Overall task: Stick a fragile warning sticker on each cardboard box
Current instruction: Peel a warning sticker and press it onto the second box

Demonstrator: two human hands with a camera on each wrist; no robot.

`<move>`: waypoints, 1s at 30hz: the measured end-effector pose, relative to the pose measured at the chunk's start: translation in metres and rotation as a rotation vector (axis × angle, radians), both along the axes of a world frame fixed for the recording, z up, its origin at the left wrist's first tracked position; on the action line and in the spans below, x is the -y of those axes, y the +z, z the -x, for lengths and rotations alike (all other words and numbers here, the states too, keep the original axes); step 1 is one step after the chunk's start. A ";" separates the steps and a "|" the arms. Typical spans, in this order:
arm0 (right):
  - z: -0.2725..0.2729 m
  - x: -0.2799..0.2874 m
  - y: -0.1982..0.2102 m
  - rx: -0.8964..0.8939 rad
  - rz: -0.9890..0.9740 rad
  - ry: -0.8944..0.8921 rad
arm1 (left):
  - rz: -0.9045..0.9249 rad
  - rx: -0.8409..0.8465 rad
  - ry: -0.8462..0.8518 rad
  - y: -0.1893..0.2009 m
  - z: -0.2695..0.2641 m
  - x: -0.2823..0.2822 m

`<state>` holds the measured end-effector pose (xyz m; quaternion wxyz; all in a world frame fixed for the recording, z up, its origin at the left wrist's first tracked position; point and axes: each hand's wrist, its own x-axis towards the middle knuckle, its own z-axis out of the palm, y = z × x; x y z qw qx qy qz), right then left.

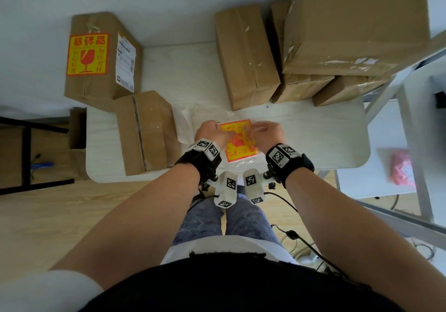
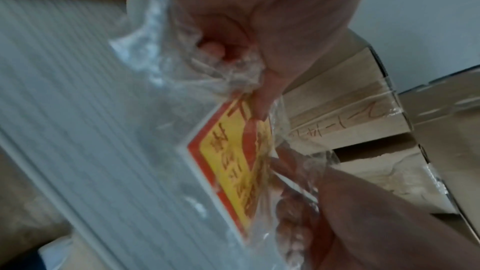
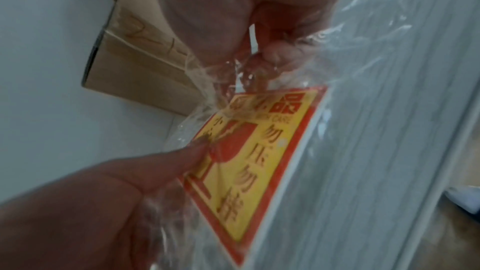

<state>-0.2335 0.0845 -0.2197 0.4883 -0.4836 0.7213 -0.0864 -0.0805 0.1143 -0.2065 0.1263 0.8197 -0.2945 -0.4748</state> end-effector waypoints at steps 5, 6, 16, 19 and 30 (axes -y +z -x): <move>0.016 0.000 0.000 0.150 0.014 -0.044 | 0.115 -0.129 0.045 0.000 -0.005 -0.001; 0.018 0.000 0.002 0.188 0.018 -0.071 | 0.147 -0.214 0.102 0.003 -0.006 -0.001; 0.013 0.007 0.027 0.295 0.214 -0.126 | 0.286 -0.363 0.245 0.030 -0.012 -0.001; 0.011 0.005 0.030 0.251 0.245 -0.114 | 0.268 -0.318 0.251 0.026 -0.016 0.000; 0.035 0.003 0.033 -0.098 0.369 -0.251 | 0.000 0.052 0.175 0.015 -0.028 -0.008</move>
